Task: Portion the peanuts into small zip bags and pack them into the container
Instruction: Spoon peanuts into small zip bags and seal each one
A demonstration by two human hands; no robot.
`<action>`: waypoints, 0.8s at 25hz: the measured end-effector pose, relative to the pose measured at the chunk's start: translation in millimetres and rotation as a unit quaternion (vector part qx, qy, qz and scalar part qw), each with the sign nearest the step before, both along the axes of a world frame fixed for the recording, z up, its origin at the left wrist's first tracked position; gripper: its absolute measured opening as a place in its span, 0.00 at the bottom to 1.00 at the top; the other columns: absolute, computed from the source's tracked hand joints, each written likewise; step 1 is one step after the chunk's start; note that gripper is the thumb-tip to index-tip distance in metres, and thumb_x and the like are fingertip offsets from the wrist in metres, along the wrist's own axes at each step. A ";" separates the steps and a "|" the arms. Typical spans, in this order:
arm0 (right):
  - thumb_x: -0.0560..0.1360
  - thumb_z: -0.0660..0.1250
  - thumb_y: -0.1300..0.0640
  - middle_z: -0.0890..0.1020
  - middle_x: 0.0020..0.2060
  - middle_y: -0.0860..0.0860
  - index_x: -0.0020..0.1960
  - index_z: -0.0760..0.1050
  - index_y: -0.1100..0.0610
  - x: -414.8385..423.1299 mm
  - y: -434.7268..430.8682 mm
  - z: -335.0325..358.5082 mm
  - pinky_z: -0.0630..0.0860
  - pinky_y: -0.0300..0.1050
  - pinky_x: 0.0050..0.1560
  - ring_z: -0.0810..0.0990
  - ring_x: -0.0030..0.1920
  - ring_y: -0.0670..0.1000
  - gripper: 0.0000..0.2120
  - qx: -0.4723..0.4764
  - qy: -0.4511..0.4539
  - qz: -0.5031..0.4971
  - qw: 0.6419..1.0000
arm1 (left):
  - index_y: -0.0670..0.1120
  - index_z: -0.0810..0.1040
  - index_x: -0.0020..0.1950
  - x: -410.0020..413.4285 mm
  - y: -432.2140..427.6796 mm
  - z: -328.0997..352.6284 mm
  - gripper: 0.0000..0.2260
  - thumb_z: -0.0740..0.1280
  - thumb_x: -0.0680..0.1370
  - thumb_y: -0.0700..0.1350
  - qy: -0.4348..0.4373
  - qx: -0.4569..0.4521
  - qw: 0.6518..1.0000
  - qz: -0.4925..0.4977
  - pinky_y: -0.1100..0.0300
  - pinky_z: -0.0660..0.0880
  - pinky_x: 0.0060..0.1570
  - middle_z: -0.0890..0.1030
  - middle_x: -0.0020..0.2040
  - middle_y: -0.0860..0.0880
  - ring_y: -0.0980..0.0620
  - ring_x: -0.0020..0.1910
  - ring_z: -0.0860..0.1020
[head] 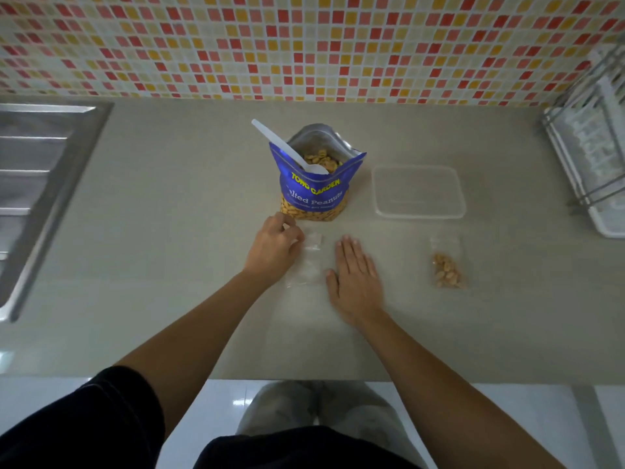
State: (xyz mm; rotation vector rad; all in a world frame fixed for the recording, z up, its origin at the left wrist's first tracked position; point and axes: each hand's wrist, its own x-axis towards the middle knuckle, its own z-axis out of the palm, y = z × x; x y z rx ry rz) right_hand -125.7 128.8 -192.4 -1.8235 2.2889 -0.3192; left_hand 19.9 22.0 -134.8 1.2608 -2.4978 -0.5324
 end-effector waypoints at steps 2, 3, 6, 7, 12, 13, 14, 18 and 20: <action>0.74 0.40 0.44 0.57 0.75 0.54 0.74 0.55 0.59 -3.5 -0.9 5.6 0.48 0.48 0.73 0.53 0.76 0.53 0.33 0.018 -0.056 0.003 0.998 | 0.44 0.81 0.42 1.9 -3.5 11.7 0.09 0.64 0.69 0.46 -0.030 -0.013 0.999 -0.023 0.48 0.77 0.42 0.80 0.48 0.43 0.40 0.44 0.76; 0.75 0.41 0.45 0.58 0.75 0.54 0.74 0.56 0.58 -4.1 -2.2 11.9 0.47 0.46 0.73 0.52 0.76 0.52 0.32 0.015 -0.117 -0.008 0.993 | 0.45 0.80 0.42 2.3 -4.8 21.0 0.11 0.62 0.69 0.49 -0.033 -0.012 0.999 -0.031 0.49 0.76 0.44 0.81 0.47 0.45 0.42 0.46 0.75; 0.76 0.52 0.45 0.74 0.65 0.53 0.67 0.69 0.56 1.0 -2.8 46.1 0.62 0.36 0.68 0.70 0.67 0.45 0.24 -0.070 -0.400 -0.088 0.909 | 0.44 0.80 0.42 3.8 -4.2 57.0 0.08 0.64 0.71 0.46 0.055 0.073 0.996 -0.020 0.67 0.70 0.48 0.83 0.42 0.49 0.51 0.44 0.75; 0.76 0.57 0.45 0.77 0.60 0.50 0.63 0.72 0.53 3.4 -2.3 59.2 0.68 0.32 0.62 0.75 0.60 0.40 0.20 -0.093 -0.480 -0.103 0.866 | 0.44 0.80 0.42 3.8 -3.7 67.6 0.05 0.66 0.72 0.43 0.094 0.110 0.989 0.002 0.73 0.67 0.43 0.83 0.41 0.49 0.56 0.41 0.75; 0.69 0.73 0.62 0.80 0.37 0.49 0.57 0.70 0.49 -3.2 -10.9 103.7 0.75 0.36 0.41 0.79 0.36 0.44 0.20 -0.147 -0.607 -0.141 0.768 | 0.52 0.83 0.37 1.6 -3.6 107.7 0.03 0.69 0.70 0.46 0.258 0.249 0.931 0.061 0.59 0.74 0.43 0.84 0.39 0.43 0.53 0.38 0.77; 0.69 0.72 0.64 0.81 0.35 0.48 0.58 0.69 0.50 -9.0 -14.2 110.2 0.75 0.37 0.42 0.79 0.35 0.43 0.22 -0.161 -0.616 -0.150 0.757 | 0.52 0.83 0.37 1.7 -5.7 112.8 0.04 0.70 0.70 0.45 0.263 0.250 0.930 0.059 0.57 0.73 0.43 0.84 0.40 0.41 0.52 0.38 0.77; 0.70 0.71 0.65 0.81 0.34 0.47 0.59 0.68 0.50 -15.3 -16.9 115.6 0.75 0.37 0.42 0.79 0.34 0.42 0.22 -0.172 -0.621 -0.152 0.749 | 0.51 0.84 0.39 2.2 -7.5 116.8 0.03 0.70 0.71 0.45 0.259 0.248 0.932 0.053 0.56 0.73 0.43 0.84 0.41 0.39 0.51 0.39 0.77; 0.74 0.65 0.67 0.84 0.32 0.45 0.64 0.62 0.48 -32.8 -26.3 136.7 0.75 0.33 0.42 0.80 0.35 0.40 0.24 -0.194 -0.647 -0.115 0.728 | 0.51 0.85 0.38 1.6 -10.6 126.7 0.04 0.71 0.69 0.45 0.308 0.295 0.903 0.057 0.56 0.76 0.49 0.86 0.40 0.45 0.53 0.41 0.80; 0.75 0.65 0.64 0.84 0.37 0.44 0.66 0.61 0.48 -37.8 -32.8 145.3 0.75 0.37 0.48 0.81 0.39 0.40 0.24 -0.199 -0.655 -0.102 0.722 | 0.52 0.85 0.39 -1.8 -11.2 129.2 0.06 0.71 0.70 0.41 0.327 0.302 0.893 0.067 0.57 0.76 0.51 0.86 0.38 0.51 0.55 0.42 0.81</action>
